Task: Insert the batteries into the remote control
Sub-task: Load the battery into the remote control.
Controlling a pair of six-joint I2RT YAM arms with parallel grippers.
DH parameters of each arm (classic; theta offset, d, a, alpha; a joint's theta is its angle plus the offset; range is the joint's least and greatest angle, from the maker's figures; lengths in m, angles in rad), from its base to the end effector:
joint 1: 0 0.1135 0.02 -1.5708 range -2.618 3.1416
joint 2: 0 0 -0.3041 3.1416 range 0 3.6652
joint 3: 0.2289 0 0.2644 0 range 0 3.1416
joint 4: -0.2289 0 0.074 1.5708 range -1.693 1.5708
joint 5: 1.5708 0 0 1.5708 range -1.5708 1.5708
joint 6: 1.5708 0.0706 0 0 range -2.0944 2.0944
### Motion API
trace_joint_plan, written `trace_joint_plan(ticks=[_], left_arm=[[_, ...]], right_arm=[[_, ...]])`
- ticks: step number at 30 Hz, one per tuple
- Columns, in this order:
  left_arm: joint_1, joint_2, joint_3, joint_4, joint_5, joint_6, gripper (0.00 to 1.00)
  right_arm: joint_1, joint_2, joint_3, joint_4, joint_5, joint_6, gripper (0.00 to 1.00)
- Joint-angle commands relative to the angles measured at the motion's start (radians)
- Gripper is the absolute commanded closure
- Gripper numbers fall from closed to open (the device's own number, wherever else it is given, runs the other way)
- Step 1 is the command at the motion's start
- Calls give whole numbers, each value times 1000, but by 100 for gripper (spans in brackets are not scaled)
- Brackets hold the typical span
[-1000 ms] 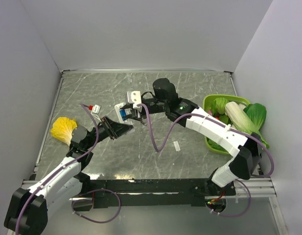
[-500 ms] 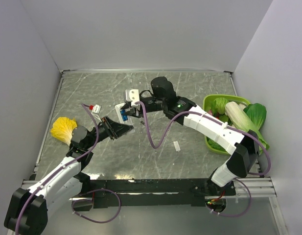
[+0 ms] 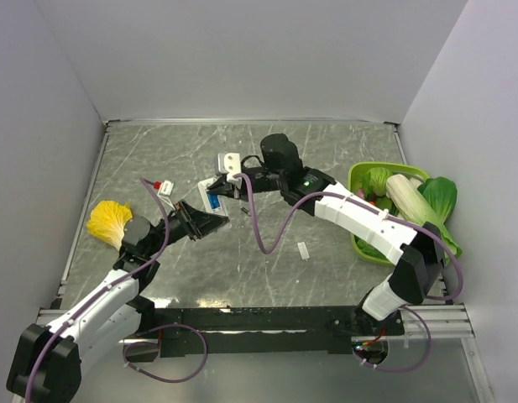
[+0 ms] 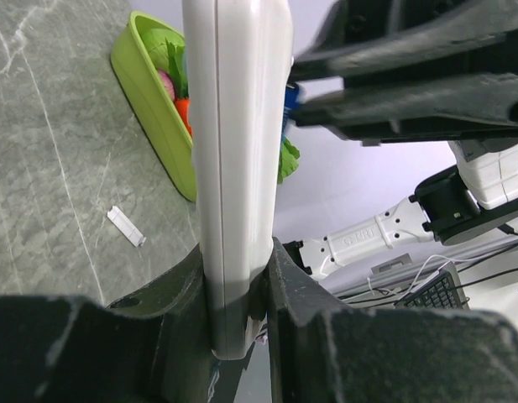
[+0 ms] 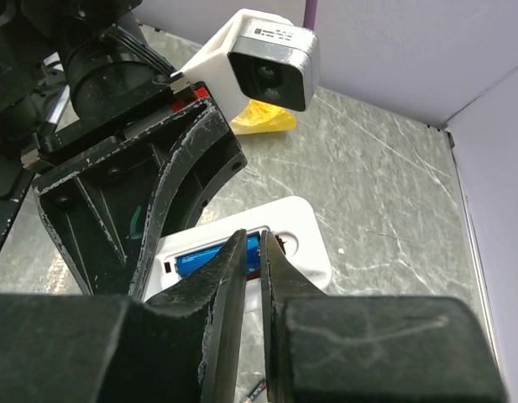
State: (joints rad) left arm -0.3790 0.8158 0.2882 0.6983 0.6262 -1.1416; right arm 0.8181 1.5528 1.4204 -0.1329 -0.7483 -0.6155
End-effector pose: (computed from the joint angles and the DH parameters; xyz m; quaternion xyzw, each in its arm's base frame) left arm 0.1645 -0.1101 0.2794 -0.0094 0.6566 -0.6452 0.3905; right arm 0.2377 0.3241 0.4101 -0.6532 0.4117 0.3460 0.5331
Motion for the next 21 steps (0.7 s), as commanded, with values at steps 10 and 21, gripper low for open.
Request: trace_joint_plan(ticks=[10,21], left_arm=[[3,-89,43,176,-37,9,98],[3,-99,66,193,-13,36,98]], right_arm=[[10,-14,-227,59,116,14,84],[52,16,-304,114,334,-96,73]])
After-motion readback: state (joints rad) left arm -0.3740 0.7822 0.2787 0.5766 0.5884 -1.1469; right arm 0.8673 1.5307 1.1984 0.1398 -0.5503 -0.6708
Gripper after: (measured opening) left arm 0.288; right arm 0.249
